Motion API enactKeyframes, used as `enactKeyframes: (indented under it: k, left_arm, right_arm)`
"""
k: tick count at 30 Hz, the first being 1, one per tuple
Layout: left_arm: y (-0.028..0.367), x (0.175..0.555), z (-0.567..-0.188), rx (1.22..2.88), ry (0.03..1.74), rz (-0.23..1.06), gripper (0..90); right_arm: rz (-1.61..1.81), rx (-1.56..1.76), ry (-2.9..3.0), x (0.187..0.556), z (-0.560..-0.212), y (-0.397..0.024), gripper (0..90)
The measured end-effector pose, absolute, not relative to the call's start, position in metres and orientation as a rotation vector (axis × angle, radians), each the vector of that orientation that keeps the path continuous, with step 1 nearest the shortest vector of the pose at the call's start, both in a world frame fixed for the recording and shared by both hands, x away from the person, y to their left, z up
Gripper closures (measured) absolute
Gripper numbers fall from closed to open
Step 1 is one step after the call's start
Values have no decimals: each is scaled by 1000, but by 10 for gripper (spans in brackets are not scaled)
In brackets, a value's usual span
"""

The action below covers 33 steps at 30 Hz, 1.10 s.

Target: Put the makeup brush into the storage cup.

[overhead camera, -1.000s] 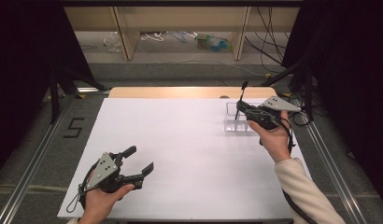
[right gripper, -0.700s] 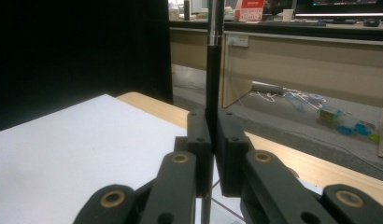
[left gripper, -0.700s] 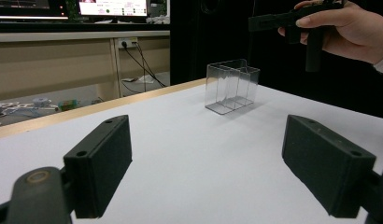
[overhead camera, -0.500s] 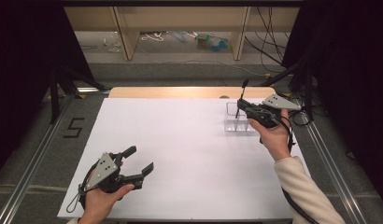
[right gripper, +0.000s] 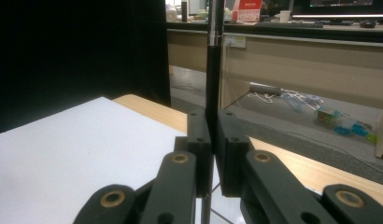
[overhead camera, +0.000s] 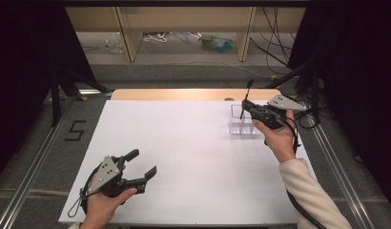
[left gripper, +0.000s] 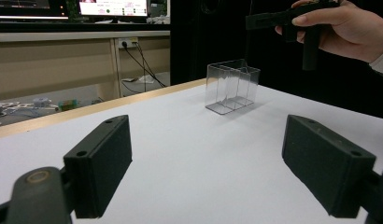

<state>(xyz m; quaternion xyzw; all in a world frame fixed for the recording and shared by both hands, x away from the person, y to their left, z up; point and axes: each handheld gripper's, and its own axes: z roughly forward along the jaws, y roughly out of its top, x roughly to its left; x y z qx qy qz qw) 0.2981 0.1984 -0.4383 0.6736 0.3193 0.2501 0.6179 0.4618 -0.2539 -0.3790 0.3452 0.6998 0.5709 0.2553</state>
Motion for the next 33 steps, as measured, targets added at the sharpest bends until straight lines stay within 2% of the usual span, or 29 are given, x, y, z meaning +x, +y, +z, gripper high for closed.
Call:
enactKeyframes:
  k: [33]
  left_arm:
    - [198, 298, -439, 1547, 737, 573, 158]
  right_arm:
    - [1524, 945, 1883, 472, -377, -254, 859]
